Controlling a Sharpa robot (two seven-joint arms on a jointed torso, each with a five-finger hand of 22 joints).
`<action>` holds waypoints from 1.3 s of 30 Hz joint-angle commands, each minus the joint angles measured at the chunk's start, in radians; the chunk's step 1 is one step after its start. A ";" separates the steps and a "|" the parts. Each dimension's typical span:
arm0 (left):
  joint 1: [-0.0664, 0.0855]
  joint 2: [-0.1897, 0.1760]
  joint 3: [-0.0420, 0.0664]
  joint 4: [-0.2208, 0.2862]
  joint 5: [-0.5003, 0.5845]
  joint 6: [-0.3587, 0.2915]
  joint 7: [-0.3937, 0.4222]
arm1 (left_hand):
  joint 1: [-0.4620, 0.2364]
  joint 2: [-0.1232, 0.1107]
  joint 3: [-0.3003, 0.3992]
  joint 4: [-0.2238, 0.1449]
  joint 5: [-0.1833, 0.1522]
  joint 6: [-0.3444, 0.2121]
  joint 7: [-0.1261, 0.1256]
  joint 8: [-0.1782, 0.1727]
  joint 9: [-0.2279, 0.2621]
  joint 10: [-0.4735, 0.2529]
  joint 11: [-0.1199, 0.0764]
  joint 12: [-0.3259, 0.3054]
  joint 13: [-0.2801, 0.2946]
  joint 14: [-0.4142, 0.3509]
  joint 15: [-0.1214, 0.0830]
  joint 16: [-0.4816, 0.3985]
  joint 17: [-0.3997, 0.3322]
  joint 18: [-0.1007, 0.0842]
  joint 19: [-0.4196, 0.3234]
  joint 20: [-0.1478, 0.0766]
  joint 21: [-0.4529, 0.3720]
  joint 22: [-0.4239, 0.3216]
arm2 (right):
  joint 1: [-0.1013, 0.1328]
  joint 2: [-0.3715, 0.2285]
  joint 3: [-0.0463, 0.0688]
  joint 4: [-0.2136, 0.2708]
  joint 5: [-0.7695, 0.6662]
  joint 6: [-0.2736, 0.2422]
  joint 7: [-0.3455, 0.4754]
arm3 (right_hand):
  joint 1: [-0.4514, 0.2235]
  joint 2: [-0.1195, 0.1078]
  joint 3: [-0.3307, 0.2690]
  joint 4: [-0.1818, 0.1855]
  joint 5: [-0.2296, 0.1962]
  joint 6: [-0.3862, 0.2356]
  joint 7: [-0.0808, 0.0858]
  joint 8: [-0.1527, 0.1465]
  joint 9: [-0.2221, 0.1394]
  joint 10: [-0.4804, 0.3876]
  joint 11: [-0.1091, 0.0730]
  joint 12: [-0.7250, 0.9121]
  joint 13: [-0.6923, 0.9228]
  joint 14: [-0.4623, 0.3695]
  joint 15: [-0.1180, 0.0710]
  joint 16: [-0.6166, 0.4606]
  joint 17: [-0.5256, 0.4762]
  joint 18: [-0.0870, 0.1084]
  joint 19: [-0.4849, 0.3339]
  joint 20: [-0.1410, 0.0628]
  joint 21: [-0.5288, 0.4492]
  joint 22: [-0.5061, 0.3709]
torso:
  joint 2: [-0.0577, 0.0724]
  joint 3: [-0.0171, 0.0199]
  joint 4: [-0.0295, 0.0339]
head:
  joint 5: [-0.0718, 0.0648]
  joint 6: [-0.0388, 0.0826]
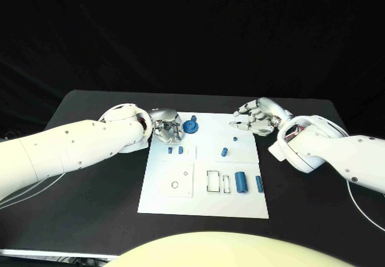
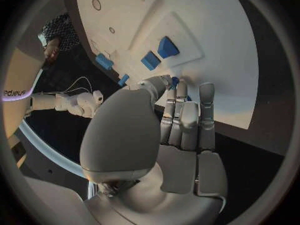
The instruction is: Assemble the parts on the task board
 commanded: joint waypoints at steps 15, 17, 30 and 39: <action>-0.006 -0.007 -0.004 0.005 0.003 -0.007 0.018 | -0.025 -0.010 -0.008 0.005 0.003 -0.037 0.007 -0.050 -0.008 -0.001 0.004 -0.014 0.015 -0.009 0.003 0.000 -0.018 0.007 -0.008 -0.002 -0.016 -0.019 | 0.000 -0.001 0.000 0.001 -0.001 -0.002 0.010 | -0.004 0.008 0.006 0.001 -0.002 0.003 -0.002 0.006 -0.002 0.000 -0.003 -0.001 -0.002 0.057 -0.007 -0.006 0.068 0.010 -0.003 -0.003 -0.002 0.000 | 0.000 -0.0005 0.0007 | 0.000 0.003; -0.007 -0.007 -0.004 0.006 0.005 -0.007 0.016 | -0.026 -0.010 -0.008 0.006 0.003 -0.038 0.007 -0.052 -0.008 -0.002 0.004 -0.014 0.016 -0.009 0.003 0.000 -0.018 0.007 -0.008 -0.001 -0.017 -0.019 | 0.000 -0.001 0.000 0.001 -0.001 -0.002 0.010 | -0.004 0.008 0.006 0.001 -0.002 0.003 -0.002 0.006 -0.002 0.000 -0.003 -0.001 -0.002 0.057 -0.007 -0.006 0.068 0.010 -0.003 -0.003 -0.002 0.000 | 0.000 -0.0007 0.0003 | 0.000 0.003; -0.007 -0.009 -0.004 0.006 0.019 -0.008 0.015 | -0.038 -0.018 -0.009 0.013 0.005 -0.053 0.008 -0.069 -0.010 -0.002 0.006 -0.020 0.021 -0.012 0.005 0.000 -0.022 0.007 -0.009 0.000 -0.023 -0.023 | 0.000 -0.001 0.000 0.000 -0.002 -0.002 0.008 | -0.004 0.008 0.006 0.001 -0.002 0.003 -0.002 0.006 -0.002 0.000 -0.003 -0.001 -0.002 0.057 -0.007 -0.006 0.068 0.010 -0.003 -0.003 -0.002 0.000 | 0.000 -0.0004 0.0002 | 0.000 0.004; -0.007 -0.009 -0.004 0.004 0.023 -0.003 0.012 | -0.043 -0.028 -0.006 0.016 0.005 -0.084 0.010 -0.096 -0.014 0.000 0.006 -0.025 0.030 -0.017 0.005 0.000 -0.028 0.008 -0.011 0.002 -0.032 -0.031 | 0.000 -0.001 0.000 0.000 -0.002 -0.002 0.008 | -0.004 0.008 0.006 0.001 -0.002 0.003 -0.002 0.006 -0.002 0.000 -0.003 -0.001 -0.002 0.057 -0.007 -0.006 0.068 0.010 -0.003 -0.003 -0.002 0.000 | 0.000 0.0002 -0.0001 | 0.000 0.006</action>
